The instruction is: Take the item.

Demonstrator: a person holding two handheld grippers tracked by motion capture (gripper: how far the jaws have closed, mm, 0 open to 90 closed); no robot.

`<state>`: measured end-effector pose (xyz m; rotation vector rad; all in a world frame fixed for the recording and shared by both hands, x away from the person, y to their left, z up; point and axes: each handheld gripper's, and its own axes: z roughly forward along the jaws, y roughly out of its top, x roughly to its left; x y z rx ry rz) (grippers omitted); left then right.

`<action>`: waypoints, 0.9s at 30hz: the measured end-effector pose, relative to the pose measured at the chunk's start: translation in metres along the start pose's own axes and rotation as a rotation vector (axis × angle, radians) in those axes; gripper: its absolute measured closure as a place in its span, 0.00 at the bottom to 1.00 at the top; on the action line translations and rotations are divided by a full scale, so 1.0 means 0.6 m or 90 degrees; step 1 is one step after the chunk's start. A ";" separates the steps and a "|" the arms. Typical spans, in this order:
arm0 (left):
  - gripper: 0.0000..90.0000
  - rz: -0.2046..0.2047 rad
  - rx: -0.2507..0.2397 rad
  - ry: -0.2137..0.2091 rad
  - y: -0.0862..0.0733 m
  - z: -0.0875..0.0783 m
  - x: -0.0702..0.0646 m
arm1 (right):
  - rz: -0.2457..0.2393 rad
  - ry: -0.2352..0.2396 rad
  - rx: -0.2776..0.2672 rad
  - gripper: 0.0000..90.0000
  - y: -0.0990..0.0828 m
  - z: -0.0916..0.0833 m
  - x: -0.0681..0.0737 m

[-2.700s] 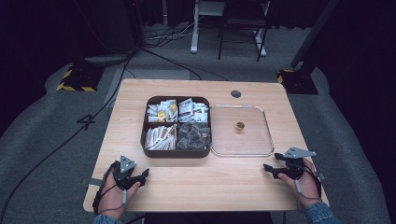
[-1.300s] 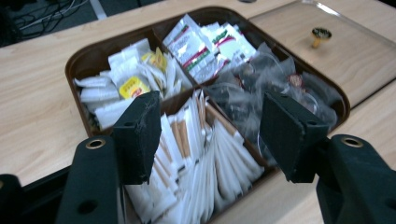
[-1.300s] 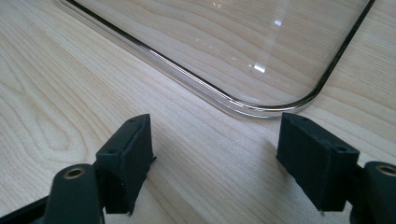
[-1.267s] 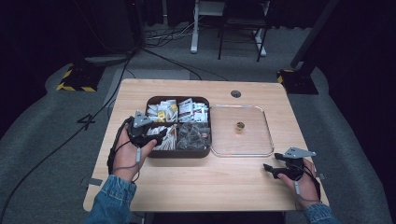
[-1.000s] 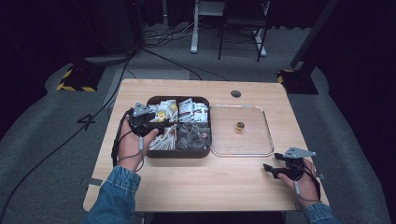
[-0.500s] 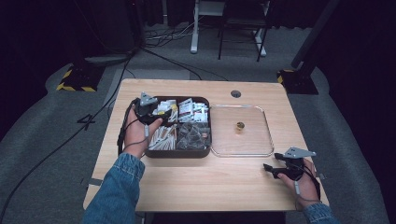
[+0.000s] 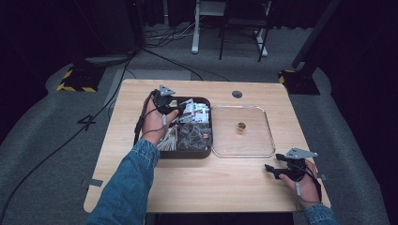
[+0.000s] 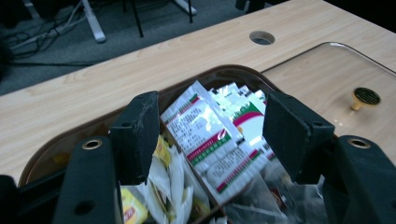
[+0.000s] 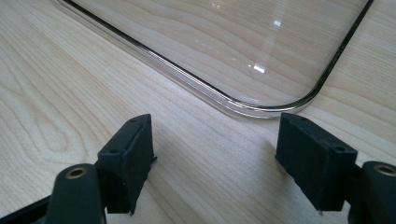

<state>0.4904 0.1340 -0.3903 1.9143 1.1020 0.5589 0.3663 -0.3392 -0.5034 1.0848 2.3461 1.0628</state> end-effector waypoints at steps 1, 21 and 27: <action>0.41 -0.001 0.000 0.002 -0.001 0.005 0.001 | 0.000 0.000 0.000 0.31 0.000 0.000 0.000; 0.43 -0.055 0.029 -0.020 -0.012 0.086 -0.013 | 0.002 -0.002 -0.001 0.32 0.002 0.002 -0.001; 0.44 -0.061 0.045 -0.018 -0.016 0.108 -0.019 | 0.002 -0.001 -0.001 0.32 0.002 0.003 -0.001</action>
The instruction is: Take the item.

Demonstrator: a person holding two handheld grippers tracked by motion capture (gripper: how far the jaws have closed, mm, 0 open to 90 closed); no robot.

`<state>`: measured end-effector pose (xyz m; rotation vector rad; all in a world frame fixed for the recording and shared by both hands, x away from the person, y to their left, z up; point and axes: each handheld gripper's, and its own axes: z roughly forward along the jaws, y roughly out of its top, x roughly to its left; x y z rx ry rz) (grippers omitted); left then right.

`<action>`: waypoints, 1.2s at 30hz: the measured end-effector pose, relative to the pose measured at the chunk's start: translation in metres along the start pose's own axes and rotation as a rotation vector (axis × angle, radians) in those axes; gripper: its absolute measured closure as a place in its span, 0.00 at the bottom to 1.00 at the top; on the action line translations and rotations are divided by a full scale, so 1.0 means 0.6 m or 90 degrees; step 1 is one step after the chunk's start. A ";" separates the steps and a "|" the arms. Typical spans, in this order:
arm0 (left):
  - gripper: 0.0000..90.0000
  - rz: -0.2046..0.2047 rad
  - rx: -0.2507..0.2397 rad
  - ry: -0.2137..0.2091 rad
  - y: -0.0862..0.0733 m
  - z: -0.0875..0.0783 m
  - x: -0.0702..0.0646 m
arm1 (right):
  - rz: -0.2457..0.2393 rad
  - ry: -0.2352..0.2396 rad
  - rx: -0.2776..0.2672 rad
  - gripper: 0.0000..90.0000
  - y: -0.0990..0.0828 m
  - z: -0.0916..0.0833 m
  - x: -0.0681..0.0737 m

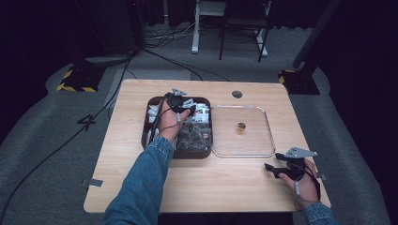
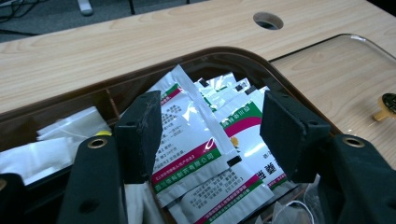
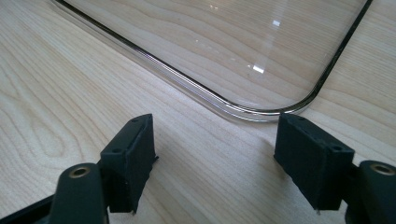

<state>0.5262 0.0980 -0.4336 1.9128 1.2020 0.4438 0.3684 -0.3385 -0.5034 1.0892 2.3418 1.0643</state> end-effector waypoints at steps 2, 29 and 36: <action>0.44 0.004 0.010 0.000 0.000 0.011 -0.006 | 0.000 0.000 0.000 0.32 0.000 0.000 0.000; 0.66 0.036 0.096 0.057 -0.001 0.030 -0.012 | 0.000 0.000 0.001 0.32 0.000 0.000 0.000; 0.83 0.010 0.107 0.061 0.009 0.009 -0.008 | 0.001 -0.001 0.000 0.32 0.000 0.000 0.000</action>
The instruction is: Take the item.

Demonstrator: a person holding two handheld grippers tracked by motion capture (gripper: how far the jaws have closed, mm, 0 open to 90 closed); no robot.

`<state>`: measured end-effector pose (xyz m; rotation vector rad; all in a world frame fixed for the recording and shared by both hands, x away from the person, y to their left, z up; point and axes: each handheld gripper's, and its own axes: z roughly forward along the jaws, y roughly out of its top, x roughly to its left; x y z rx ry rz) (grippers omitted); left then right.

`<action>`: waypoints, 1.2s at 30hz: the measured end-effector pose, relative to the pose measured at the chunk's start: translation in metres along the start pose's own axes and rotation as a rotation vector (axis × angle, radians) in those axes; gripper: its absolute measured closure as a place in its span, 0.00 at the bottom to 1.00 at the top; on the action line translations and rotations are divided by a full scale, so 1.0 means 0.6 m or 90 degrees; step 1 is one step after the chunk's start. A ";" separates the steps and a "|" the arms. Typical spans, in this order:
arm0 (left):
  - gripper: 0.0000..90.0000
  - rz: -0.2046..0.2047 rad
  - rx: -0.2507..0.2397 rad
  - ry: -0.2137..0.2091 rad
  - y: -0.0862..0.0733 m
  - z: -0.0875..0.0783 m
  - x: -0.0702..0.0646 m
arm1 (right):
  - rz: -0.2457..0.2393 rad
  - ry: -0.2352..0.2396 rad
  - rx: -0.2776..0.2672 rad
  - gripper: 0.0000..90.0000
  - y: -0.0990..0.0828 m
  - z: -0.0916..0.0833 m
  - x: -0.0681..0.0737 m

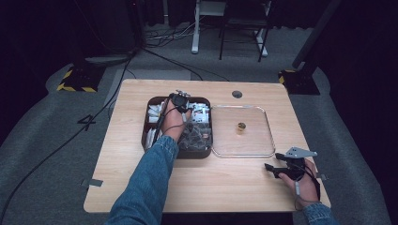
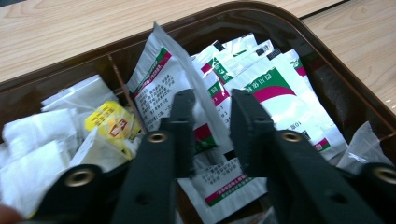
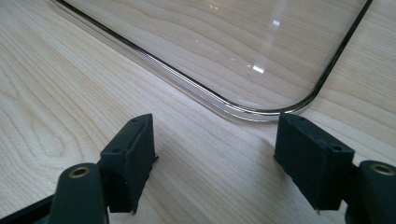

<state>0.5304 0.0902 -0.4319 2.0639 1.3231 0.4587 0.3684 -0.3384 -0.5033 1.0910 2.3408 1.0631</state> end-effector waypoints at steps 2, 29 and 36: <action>0.86 0.000 0.003 0.002 0.001 -0.002 0.001 | -0.001 0.000 0.000 0.32 0.000 0.000 0.000; 0.96 -0.003 0.028 0.044 -0.011 0.008 0.018 | -0.001 0.000 0.000 0.32 0.000 0.000 0.000; 0.97 -0.007 0.008 0.035 -0.009 -0.009 0.023 | -0.001 0.000 0.000 0.32 0.000 0.000 0.000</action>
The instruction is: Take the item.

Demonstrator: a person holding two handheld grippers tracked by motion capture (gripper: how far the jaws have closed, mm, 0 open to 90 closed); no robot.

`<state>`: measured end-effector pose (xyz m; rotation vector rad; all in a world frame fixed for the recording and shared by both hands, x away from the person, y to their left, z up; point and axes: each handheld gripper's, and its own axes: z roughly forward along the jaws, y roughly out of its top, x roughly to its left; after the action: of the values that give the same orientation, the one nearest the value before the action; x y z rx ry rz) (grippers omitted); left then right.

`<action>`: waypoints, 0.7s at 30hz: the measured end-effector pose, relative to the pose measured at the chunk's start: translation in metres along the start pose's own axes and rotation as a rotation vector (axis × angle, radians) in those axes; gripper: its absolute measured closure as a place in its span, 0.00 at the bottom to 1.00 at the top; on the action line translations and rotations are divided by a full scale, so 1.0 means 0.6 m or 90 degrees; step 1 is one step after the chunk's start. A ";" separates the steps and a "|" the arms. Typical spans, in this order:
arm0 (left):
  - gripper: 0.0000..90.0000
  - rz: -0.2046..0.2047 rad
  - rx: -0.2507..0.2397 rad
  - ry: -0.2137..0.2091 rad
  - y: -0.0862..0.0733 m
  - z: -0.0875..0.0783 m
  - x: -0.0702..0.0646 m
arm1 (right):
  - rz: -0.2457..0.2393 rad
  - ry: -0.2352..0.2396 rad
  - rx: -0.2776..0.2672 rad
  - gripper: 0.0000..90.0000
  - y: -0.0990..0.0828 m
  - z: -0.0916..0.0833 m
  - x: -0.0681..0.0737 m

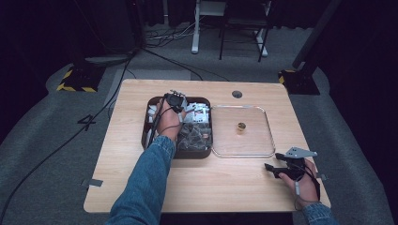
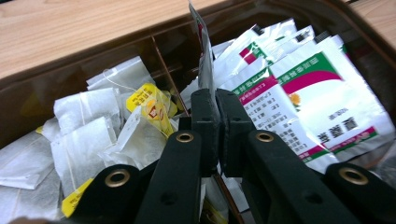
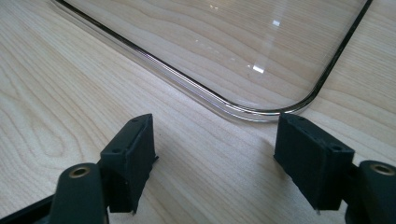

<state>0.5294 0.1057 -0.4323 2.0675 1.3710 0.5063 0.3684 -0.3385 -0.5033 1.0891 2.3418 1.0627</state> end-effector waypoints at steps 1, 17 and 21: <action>0.97 -0.001 -0.004 -0.009 0.002 -0.007 0.001 | 0.000 0.000 0.000 0.32 0.000 0.000 0.000; 0.97 -0.009 -0.070 -0.085 0.004 -0.075 0.012 | 0.001 0.001 -0.001 0.32 0.000 0.000 0.000; 0.97 0.001 -0.085 -0.097 0.004 -0.096 0.009 | -0.004 0.005 -0.001 0.32 0.000 0.000 -0.001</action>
<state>0.4984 0.1257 -0.3877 1.9561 1.2144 0.4199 0.3686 -0.3391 -0.5034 1.0789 2.3493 1.0681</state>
